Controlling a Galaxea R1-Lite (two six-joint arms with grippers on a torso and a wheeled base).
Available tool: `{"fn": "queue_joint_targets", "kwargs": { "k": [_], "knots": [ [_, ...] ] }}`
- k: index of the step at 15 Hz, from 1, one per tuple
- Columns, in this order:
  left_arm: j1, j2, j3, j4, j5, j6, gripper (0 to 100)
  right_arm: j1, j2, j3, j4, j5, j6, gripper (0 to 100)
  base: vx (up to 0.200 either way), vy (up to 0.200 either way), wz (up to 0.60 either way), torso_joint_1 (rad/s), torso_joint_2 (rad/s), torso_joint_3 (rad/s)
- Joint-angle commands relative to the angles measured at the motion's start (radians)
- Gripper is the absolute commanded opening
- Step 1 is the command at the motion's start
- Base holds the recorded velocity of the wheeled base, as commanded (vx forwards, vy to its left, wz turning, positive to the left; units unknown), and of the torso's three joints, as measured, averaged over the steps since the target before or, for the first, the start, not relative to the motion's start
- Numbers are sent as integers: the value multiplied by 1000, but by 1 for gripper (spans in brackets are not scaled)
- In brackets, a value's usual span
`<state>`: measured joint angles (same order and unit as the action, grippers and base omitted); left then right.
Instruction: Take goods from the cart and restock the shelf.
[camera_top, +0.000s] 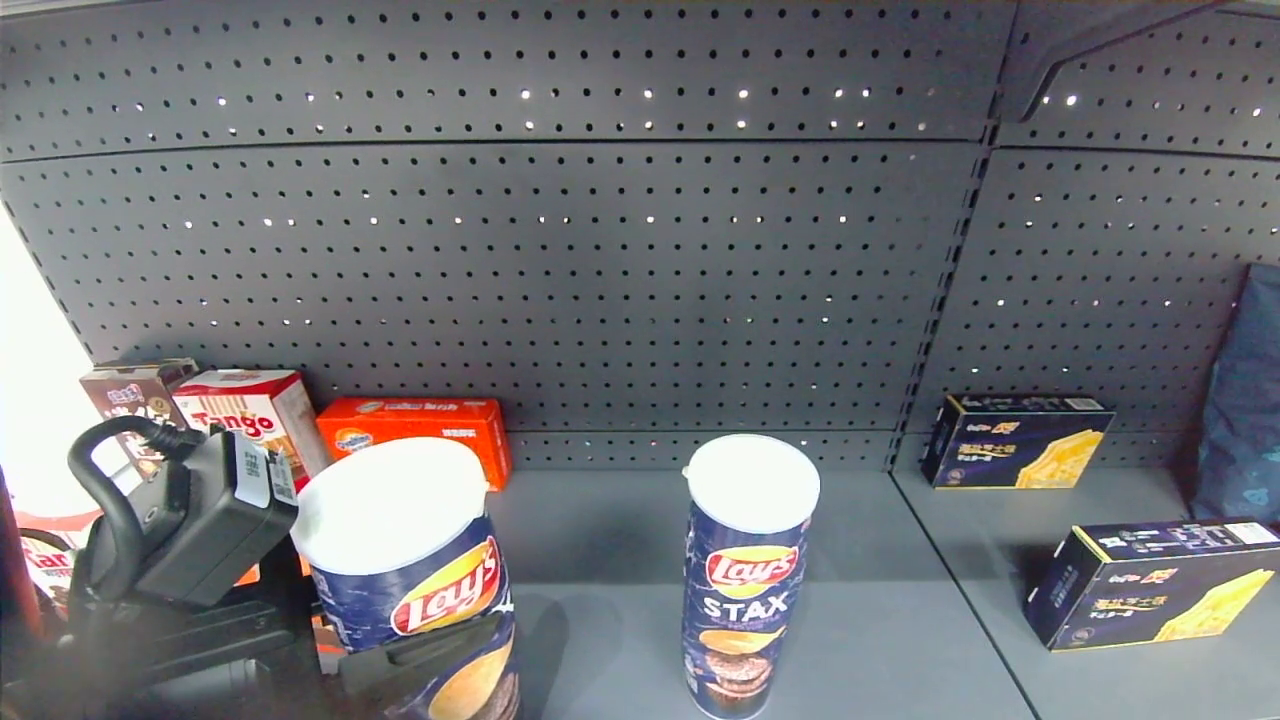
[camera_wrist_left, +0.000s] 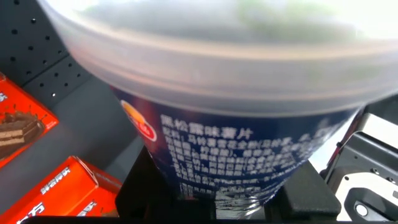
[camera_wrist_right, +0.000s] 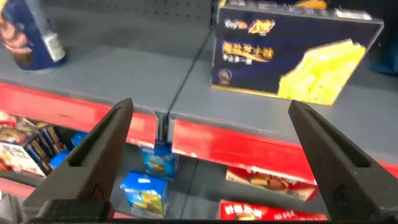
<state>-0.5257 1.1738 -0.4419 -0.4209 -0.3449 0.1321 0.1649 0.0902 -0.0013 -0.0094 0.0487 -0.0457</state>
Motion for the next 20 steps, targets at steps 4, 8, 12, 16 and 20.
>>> {"fn": "queue_joint_targets", "kwargs": {
  "k": [4,8,12,16,20],
  "knots": [
    [4,1,-8,1,0,0,0,1,6,0,6,-30,44,100,0,0,0,0,0,0],
    [29,21,-126,8,3,-2,0,1,6,0,6,-30,44,100,0,0,0,0,0,0],
    [35,92,-178,-3,3,3,0,1,6,0,6,-30,44,100,0,0,0,0,0,0],
    [130,199,-259,-36,-11,34,0,1,6,0,6,-30,44,100,0,0,0,0,0,0],
    [191,363,-357,-76,-161,29,0,1,6,0,6,-30,44,100,0,0,0,0,0,0]
  ]
}}
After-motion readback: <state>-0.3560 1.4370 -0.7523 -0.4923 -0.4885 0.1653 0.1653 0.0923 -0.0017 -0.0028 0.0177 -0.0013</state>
